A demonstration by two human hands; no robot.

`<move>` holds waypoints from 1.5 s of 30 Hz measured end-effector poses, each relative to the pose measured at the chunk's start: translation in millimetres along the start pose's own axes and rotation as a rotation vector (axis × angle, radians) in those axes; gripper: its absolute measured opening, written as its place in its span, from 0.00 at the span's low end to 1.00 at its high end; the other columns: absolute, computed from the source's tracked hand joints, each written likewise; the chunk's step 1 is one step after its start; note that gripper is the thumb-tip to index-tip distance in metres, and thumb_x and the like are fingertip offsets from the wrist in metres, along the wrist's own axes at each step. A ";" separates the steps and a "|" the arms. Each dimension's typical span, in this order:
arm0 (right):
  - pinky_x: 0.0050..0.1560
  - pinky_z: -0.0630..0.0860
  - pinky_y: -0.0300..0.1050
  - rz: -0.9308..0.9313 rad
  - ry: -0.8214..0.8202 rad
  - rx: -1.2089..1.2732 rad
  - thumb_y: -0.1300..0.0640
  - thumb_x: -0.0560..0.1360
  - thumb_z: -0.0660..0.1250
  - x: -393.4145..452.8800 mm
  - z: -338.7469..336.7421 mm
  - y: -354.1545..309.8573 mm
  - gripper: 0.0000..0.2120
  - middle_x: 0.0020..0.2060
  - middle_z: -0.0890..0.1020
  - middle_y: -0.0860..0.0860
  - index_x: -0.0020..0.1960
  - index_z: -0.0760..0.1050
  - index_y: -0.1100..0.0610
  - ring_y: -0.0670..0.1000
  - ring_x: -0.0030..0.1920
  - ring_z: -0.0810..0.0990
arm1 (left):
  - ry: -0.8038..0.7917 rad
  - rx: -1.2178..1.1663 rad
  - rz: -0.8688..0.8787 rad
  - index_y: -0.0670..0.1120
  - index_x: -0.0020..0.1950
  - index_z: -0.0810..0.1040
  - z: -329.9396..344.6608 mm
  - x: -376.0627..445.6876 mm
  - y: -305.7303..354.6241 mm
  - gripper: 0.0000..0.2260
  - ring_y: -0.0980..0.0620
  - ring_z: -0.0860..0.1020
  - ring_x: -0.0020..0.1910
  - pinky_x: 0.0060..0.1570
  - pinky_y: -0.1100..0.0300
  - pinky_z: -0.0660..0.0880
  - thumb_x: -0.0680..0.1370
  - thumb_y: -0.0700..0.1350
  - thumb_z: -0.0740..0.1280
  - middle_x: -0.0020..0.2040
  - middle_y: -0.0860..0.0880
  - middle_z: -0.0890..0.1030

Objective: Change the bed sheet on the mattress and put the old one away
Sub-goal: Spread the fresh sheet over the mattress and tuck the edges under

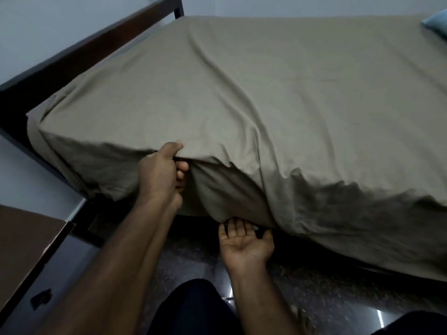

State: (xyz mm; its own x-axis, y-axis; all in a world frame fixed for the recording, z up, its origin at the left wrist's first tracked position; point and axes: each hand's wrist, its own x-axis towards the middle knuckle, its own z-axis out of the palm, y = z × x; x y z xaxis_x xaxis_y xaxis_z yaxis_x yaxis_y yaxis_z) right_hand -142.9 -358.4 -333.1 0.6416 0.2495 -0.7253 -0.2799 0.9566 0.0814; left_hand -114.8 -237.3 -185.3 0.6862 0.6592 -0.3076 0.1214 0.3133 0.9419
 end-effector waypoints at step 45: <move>0.74 0.60 0.67 -0.018 -0.067 0.095 0.35 0.78 0.53 26.9 42.6 113.7 0.34 0.71 0.72 0.61 0.72 0.70 0.59 0.62 0.72 0.70 | -0.006 0.096 -0.013 0.48 0.35 0.75 -74.4 71.3 42.6 0.11 0.57 0.63 0.17 0.22 0.68 0.54 0.77 0.48 0.69 0.19 0.54 0.70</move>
State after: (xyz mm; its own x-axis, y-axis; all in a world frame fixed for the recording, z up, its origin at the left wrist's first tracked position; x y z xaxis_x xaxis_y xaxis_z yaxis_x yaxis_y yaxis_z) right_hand -127.1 -236.5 -314.3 0.6930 0.2383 -0.6804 -0.2006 0.9703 0.1356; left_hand -114.1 -126.1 -177.1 0.6887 0.6510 -0.3192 0.1983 0.2544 0.9466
